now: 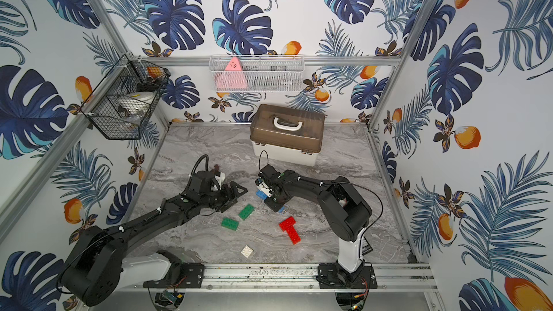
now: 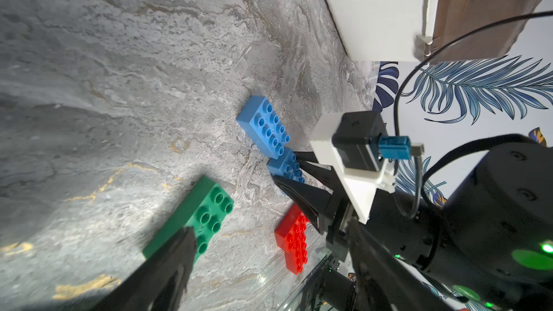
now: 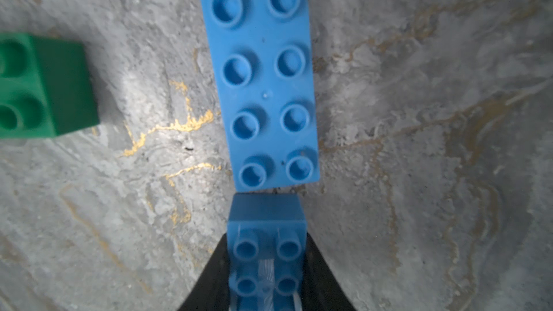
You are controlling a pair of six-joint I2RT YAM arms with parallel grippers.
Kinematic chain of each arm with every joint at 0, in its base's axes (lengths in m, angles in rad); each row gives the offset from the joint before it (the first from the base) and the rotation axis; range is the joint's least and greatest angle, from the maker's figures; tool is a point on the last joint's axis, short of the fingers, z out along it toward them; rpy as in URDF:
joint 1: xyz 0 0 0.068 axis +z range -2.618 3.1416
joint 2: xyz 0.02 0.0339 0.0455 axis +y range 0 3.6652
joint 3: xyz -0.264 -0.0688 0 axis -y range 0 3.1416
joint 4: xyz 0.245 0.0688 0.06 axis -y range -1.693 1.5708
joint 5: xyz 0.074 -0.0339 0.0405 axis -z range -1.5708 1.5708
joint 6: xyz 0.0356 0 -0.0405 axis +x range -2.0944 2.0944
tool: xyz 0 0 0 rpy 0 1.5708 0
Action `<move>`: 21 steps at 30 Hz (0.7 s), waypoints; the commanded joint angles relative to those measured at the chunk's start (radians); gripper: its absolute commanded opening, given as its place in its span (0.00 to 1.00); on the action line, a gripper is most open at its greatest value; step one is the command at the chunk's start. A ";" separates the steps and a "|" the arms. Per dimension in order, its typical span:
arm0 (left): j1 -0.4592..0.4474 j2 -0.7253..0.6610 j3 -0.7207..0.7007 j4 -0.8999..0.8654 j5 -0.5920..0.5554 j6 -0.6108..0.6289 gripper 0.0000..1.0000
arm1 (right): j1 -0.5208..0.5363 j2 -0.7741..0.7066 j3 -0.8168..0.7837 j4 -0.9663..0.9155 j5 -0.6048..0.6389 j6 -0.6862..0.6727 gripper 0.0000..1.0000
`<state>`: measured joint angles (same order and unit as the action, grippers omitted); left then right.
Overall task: Assemble a small pinwheel with lego
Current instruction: Assemble the lego brick at the center of the board.
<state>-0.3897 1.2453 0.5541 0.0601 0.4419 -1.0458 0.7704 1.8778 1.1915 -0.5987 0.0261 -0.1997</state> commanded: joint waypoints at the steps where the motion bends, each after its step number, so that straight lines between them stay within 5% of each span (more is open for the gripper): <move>1: 0.000 -0.013 -0.007 0.031 -0.011 -0.003 0.86 | 0.000 0.034 0.005 -0.009 0.019 -0.026 0.10; 21: -0.001 0.003 -0.045 0.073 0.002 -0.016 0.87 | -0.002 0.125 0.095 -0.033 -0.005 -0.118 0.15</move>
<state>-0.3901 1.2465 0.5171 0.1043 0.4408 -1.0519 0.7700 1.9640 1.2888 -0.6544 0.0353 -0.3000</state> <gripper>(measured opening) 0.866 0.347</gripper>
